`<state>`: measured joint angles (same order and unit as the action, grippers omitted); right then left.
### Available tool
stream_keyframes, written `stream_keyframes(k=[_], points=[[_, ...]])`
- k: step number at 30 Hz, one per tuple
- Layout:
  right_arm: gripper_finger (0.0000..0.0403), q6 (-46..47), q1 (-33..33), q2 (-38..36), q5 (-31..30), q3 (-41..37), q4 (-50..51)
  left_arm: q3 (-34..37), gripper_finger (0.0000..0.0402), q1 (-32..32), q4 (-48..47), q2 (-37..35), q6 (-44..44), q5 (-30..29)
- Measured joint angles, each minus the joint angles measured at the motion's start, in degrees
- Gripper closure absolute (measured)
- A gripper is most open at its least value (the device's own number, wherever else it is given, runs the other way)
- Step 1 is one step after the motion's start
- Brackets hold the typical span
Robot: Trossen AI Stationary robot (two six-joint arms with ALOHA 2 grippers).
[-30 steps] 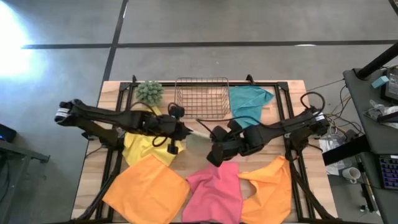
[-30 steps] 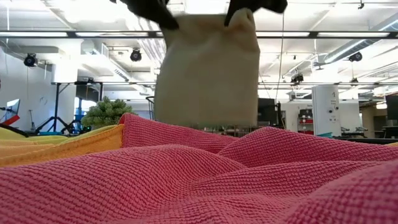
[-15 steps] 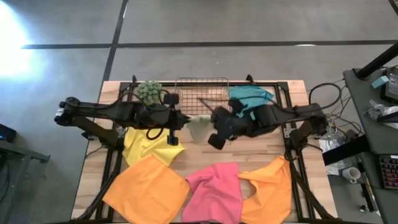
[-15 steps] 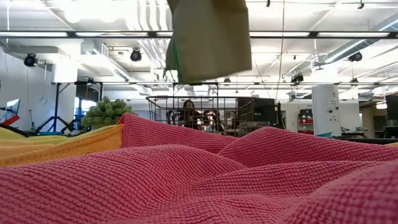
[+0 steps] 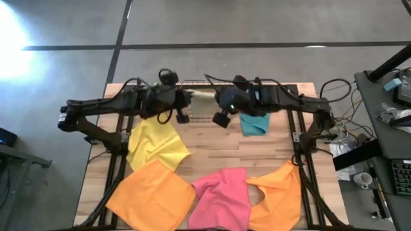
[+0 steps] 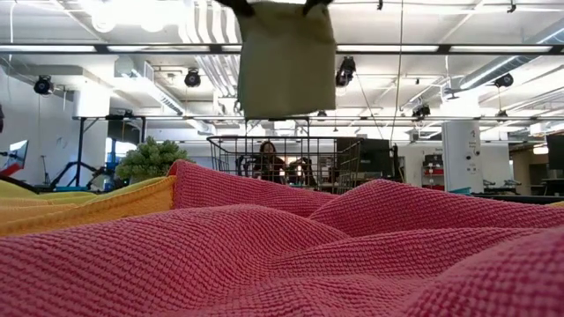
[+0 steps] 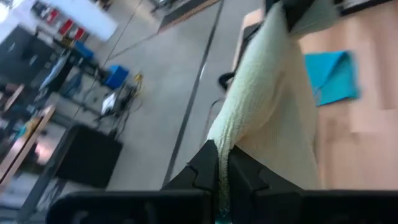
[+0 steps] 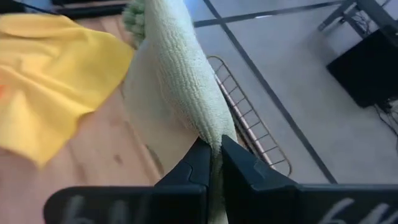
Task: Fold microfiber towels
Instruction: Put the green folded towel into the wire basket
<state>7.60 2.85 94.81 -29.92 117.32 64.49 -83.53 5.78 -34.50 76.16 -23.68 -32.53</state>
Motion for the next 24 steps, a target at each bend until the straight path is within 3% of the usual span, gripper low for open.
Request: stream_keyframes(k=[6, 11, 18, 24], points=[[0.0392, -8.2, 8.9, 0.0, 8.7, -3.9, -9.0, 0.1, 0.04, 7.6, 1.3, 3.3, -1.3, 1.0], [0.0392, -9.2, 15.2, 0.0, 15.5, -8.9, -13.9, 0.1, 0.04, 11.5, 4.2, 7.8, -4.3, 2.1], [0.0392, -10.6, 21.0, 0.0, 21.2, -18.5, -20.8, 0.1, 0.04, 15.8, 6.0, 12.8, -7.0, 3.1], [0.0392, -14.8, 23.6, 0.0, 21.4, -26.2, -29.7, 0.1, 0.04, 18.4, 6.9, 16.7, -7.3, 7.5]])
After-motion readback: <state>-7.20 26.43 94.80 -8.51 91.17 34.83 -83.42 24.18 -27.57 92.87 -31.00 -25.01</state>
